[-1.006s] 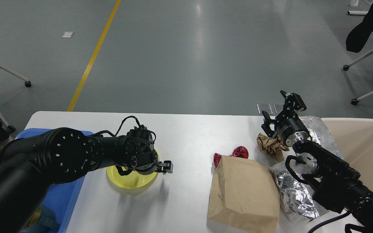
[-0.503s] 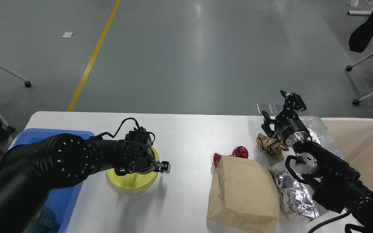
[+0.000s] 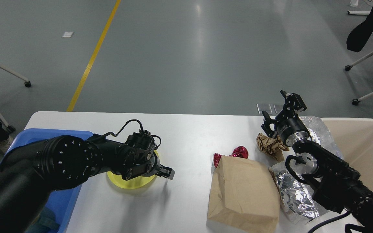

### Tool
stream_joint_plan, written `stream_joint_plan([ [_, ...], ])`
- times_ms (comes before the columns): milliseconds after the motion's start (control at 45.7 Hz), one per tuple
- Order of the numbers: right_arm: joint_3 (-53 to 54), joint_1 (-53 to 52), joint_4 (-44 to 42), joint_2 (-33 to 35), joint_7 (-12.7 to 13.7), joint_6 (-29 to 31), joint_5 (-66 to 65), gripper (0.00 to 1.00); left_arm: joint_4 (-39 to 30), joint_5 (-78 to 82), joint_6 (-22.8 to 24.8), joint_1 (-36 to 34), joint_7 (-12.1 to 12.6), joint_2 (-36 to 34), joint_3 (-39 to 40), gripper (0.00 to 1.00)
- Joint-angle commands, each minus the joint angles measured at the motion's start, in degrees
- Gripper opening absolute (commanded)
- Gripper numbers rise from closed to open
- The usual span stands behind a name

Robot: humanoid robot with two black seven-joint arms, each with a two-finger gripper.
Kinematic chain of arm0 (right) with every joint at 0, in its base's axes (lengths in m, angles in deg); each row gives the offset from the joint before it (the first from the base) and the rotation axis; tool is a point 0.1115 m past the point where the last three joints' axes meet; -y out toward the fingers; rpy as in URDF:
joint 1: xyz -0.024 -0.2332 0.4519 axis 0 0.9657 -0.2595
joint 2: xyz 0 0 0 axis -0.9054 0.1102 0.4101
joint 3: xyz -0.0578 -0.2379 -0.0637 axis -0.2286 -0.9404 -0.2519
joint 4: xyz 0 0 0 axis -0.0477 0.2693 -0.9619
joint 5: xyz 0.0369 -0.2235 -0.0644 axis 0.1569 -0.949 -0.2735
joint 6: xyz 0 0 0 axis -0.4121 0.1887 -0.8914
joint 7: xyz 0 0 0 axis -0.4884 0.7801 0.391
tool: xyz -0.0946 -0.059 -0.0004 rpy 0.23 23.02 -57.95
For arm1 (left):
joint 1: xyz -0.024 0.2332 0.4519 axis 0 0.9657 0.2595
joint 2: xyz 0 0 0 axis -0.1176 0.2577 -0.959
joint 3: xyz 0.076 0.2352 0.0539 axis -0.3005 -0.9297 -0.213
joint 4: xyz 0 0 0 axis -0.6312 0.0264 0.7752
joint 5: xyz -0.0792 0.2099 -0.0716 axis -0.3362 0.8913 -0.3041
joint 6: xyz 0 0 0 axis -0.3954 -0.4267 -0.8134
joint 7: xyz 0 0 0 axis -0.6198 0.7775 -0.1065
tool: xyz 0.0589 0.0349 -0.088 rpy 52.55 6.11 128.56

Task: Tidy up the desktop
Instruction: 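Move the left gripper to the yellow plate rim and grasp it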

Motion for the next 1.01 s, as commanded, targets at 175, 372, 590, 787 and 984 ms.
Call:
stream_joint_plan([
  [175, 0.0, 0.0, 0.0, 0.0, 0.0, 0.0, -0.1, 1.00, 0.1, 6.1, -0.2, 1.0, 0.0, 0.0, 0.1, 0.93],
  [372, 0.0, 0.0, 0.0, 0.0, 0.0, 0.0, -0.1, 1.00, 0.2, 6.9, -1.1, 1.7, 0.0, 0.0, 0.2, 0.93],
  [590, 0.0, 0.1, 0.0, 0.0, 0.0, 0.0, -0.1, 1.00, 0.2, 9.8, -1.3, 2.0, 0.0, -0.1, 0.2, 0.85],
  [787, 0.0, 0.1, 0.0, 0.0, 0.0, 0.0, 0.0, 1.00, 0.1, 9.7, 0.0, 2.0, 1.1, -0.1, 0.3, 0.52],
  [984, 0.0, 0.0, 0.0, 0.0, 0.0, 0.0, -0.1, 1.00, -0.4, 9.0, 0.6, 1.9, 1.1, -0.1, 0.9, 0.29],
])
